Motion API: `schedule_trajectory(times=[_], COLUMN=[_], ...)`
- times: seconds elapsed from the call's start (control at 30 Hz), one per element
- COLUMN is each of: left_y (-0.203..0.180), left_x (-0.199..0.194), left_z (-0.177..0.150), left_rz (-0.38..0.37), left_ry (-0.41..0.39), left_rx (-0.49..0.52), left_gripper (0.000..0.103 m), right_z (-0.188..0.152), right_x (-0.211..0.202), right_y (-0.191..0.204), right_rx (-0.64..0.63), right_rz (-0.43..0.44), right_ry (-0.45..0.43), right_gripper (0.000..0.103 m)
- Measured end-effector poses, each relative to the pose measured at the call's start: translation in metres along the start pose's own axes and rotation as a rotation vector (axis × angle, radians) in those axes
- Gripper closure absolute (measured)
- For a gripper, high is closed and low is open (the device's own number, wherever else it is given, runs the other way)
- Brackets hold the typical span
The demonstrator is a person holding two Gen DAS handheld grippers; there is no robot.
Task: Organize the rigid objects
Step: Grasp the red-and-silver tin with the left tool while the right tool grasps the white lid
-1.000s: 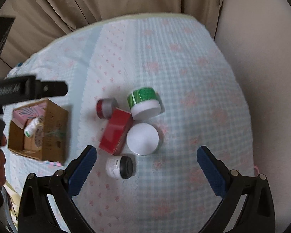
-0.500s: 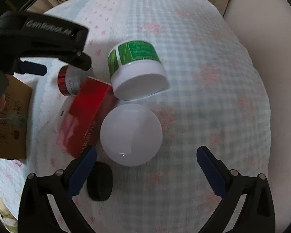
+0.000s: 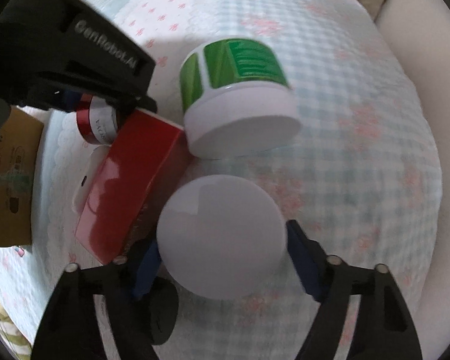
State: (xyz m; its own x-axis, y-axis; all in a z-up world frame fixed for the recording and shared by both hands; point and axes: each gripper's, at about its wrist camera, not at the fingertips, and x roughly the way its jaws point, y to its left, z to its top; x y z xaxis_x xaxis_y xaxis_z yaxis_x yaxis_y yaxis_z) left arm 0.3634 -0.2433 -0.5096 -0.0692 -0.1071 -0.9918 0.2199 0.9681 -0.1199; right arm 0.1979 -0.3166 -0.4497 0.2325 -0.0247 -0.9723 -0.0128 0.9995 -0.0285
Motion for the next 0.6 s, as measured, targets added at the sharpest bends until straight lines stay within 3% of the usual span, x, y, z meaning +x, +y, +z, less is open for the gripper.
schedule_trajectory(times=[0.23,0.6], left_y=[-0.003,0.009], left_x=[-0.007,-0.068], left_z=[0.002,-0.016], left_rz=[-0.002,0.001], left_ry=[-0.026,-0.121], left_rx=[-0.010,-0.001], left_gripper=[0.064,0.065], right_z=[-0.001,0.000], right_x=[0.000,-0.032], right_y=[0.003,-0.022], right_rx=[-0.006,0.069], right_rz=[0.006,-0.006], right_ry=[-0.009,-0.057], right_gripper=[0.036,0.036])
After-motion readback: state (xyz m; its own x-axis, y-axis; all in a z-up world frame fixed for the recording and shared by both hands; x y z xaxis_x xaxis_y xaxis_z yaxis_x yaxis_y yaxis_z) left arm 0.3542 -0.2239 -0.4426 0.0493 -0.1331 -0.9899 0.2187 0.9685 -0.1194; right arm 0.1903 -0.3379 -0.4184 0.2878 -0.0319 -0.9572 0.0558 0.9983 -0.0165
